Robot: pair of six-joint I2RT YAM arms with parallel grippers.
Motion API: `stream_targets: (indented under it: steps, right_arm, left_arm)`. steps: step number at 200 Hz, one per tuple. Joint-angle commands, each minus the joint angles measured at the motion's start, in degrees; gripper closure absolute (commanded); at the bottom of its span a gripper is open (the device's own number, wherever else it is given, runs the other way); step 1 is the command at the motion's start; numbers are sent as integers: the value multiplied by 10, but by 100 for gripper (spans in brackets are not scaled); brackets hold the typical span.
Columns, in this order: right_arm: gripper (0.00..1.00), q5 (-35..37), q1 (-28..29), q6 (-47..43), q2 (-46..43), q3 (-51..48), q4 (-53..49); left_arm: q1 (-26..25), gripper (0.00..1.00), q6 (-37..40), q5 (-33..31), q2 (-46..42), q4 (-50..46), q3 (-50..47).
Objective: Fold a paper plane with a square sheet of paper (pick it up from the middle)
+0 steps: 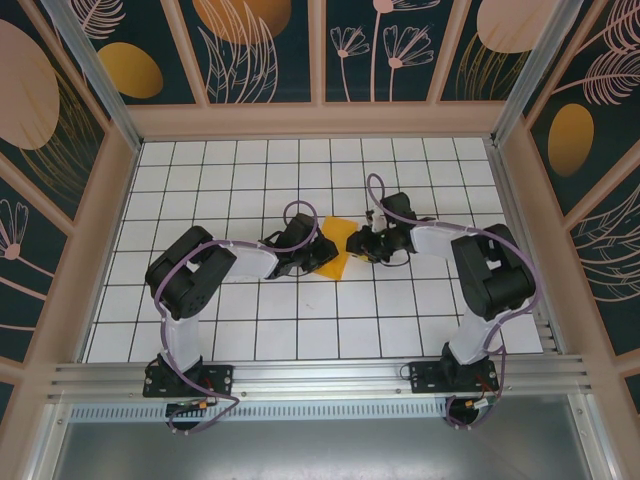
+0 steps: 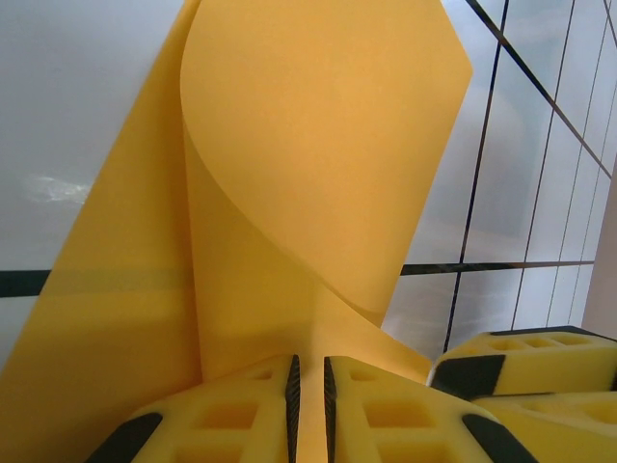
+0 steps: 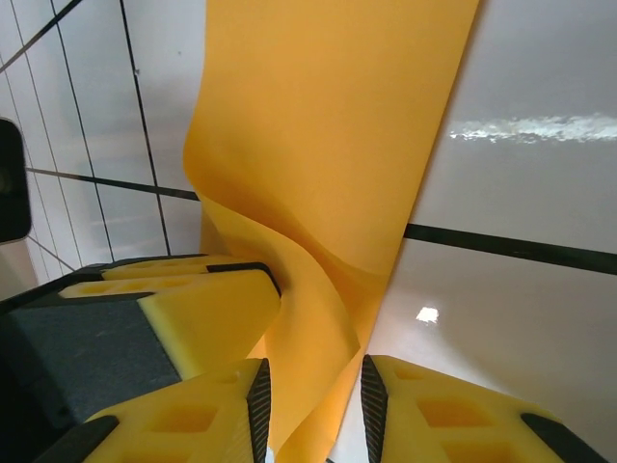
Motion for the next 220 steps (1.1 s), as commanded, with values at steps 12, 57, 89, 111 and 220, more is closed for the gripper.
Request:
stream_targets:
  steps: [12,57,89,111,220]
  right_arm:
    - [68,-13,5,2,16,0,12]
    - [76,-17,8,-1,26,9,15]
    - [90,8,7,-16,32,22,8]
    - [95,12,7,-28,29,23,12]
    - [97,7,47,-84,-19,40,8]
  left_arm:
    - [-3,83,-6,-1,-19,3,-7]
    - [-2,83,-6,1,-21,3,-8]
    - [-2,81,-2,-2,-43,1,-13]
    - [-2,77,-1,-10,-73,-1,-28]
    - [-2,87,-7,-72,-147,-65,-137]
